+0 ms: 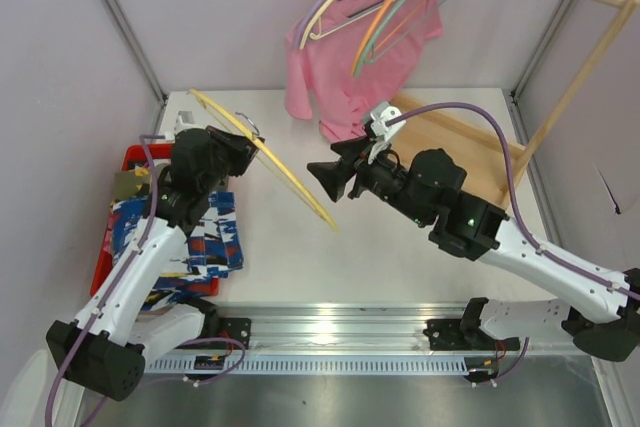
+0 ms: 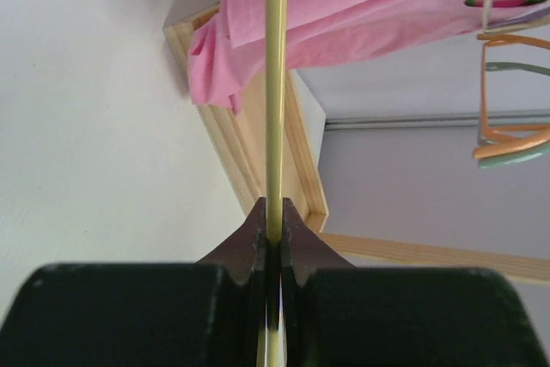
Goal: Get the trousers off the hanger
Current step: Pass the hanger from the left arm to the right
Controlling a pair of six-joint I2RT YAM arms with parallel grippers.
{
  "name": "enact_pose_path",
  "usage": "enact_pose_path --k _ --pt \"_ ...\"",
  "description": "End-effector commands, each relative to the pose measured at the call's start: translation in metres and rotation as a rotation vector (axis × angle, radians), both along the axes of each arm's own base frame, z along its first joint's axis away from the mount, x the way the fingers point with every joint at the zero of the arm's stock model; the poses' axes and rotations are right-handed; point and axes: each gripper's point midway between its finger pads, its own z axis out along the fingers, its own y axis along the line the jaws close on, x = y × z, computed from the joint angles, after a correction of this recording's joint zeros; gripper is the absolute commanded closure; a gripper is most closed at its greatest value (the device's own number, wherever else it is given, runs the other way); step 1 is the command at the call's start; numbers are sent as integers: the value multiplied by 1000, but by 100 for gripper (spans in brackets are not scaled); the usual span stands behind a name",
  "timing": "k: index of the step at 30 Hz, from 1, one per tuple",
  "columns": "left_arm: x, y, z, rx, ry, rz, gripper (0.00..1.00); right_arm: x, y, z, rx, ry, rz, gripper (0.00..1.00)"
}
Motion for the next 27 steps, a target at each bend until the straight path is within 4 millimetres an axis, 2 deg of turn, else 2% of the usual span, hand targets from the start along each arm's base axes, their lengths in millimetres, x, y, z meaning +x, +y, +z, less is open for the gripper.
enact_pose_path --k 1,2,4,6,8,9,11,14,19,22,27 --pt "2 -1 22 -75 -12 27 98 -3 22 26 74 -93 52 33" --pt "2 -1 23 -79 -11 30 98 3 31 18 54 -84 50 32" --pt "1 0 25 -82 -9 36 98 8 39 22 65 -86 37 32" --pt "1 0 27 -82 -11 37 98 18 51 11 47 -59 16 32" --pt "1 0 23 -85 12 40 97 22 58 15 40 -60 18 32" --pt "2 0 20 -86 27 42 97 24 65 7 24 -57 21 32" --pt "3 -5 17 -105 47 23 97 30 72 2 14 -62 16 33" --pt "4 -9 18 -124 46 12 97 38 72 0 16 -61 -30 34" --pt "4 -8 18 -137 54 24 98 38 79 0 35 -46 -12 44" --pt "4 -6 13 -142 69 38 97 39 83 -1 44 -35 -13 58" --pt "3 -3 11 -147 78 52 97 41 84 -3 35 -29 -26 66"
